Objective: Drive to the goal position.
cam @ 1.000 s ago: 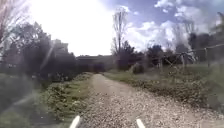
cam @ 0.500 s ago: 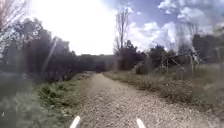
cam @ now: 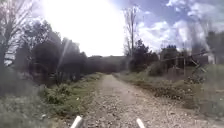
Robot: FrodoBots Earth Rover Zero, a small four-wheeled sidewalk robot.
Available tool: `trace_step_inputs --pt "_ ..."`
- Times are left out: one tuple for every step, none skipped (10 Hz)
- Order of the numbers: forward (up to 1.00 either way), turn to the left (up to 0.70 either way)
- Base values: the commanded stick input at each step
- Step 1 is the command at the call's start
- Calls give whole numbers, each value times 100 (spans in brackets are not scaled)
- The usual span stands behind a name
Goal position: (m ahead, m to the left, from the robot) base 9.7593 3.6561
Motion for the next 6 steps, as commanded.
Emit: trace_step_inputs --pt "85 0" --pt "85 0" --pt "85 0" --pt "85 0" --pt "85 0" --pt "85 0"
